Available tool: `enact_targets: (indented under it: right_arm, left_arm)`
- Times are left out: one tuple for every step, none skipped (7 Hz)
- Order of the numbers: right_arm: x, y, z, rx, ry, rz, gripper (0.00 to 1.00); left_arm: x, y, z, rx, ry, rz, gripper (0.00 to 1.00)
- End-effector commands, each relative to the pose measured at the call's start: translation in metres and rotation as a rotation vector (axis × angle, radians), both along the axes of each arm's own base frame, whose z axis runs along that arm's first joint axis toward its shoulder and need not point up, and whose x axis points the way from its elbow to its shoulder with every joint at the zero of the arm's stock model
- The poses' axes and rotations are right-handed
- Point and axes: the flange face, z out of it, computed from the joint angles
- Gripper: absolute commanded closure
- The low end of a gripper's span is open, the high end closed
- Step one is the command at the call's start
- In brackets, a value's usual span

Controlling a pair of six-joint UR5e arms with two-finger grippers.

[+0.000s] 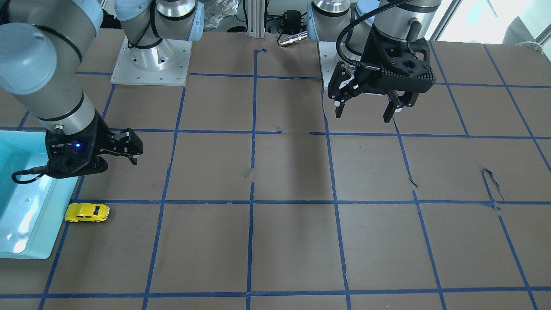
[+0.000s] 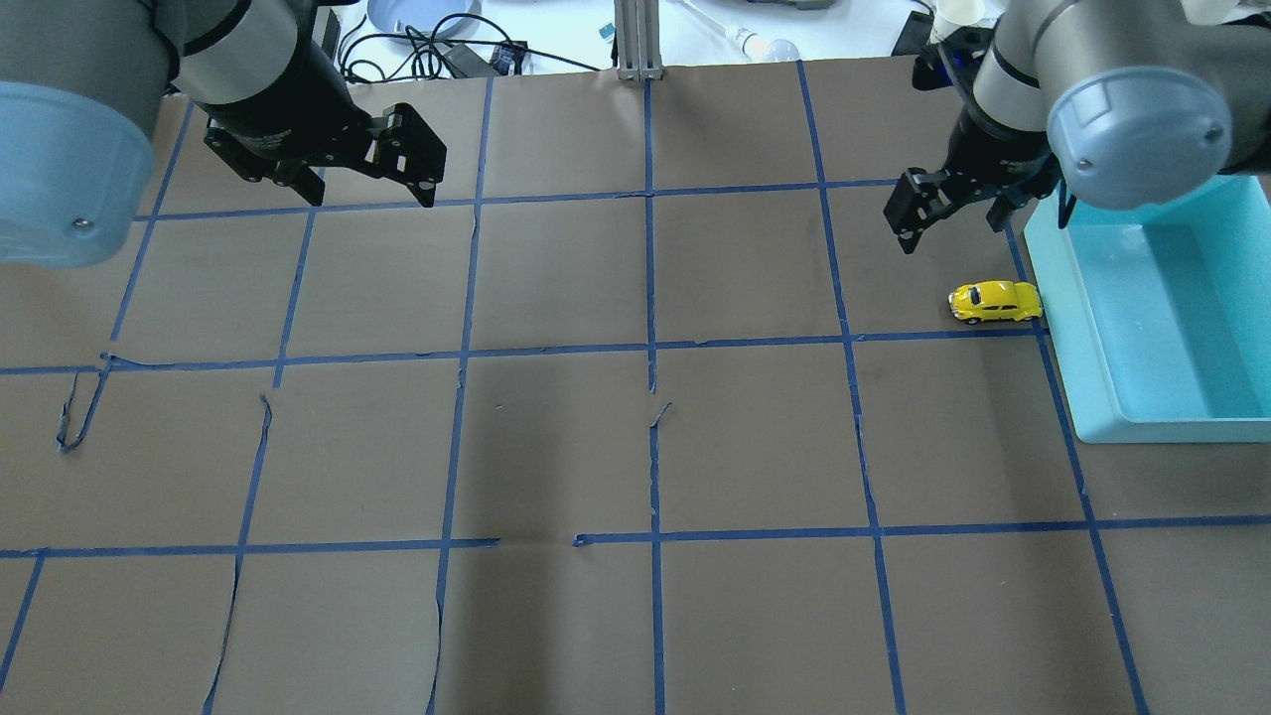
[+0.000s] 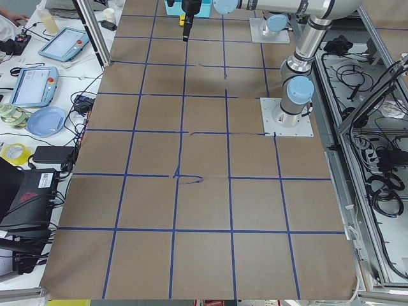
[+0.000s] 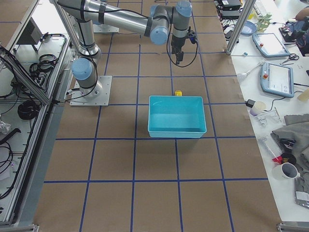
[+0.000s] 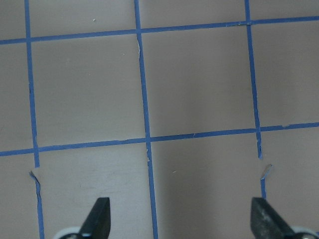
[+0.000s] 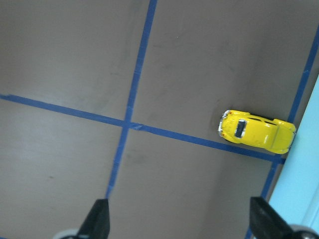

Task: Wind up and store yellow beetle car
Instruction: 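Move the right gripper down over the yellow car beside the bin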

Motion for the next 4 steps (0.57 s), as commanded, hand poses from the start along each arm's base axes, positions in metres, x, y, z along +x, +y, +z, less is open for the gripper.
enact_targets:
  right_arm:
    - [-0.091, 0.019, -0.065, -0.020, -0.031, 0.293, 0.00]
    - [-0.115, 0.027, -0.090, -0.041, -0.125, 0.428, 0.00]
    - [-0.125, 0.010, -0.118, -0.079, -0.102, 0.639, 0.00]
    - [-0.130, -0.004, -0.138, -0.128, -0.065, 0.786, 0.00]
  left_arm:
    - [0.001, 0.000, 0.000, 0.001, -0.002, 0.000, 0.00]
    - [0.000, 0.000, 0.000, 0.000, -0.001, -0.002, 0.00]
    - [0.000, 0.000, 0.001, -0.002, 0.001, -0.002, 0.00]
    - [0.001, 0.001, 0.002, -0.005, 0.001, -0.001, 0.00]
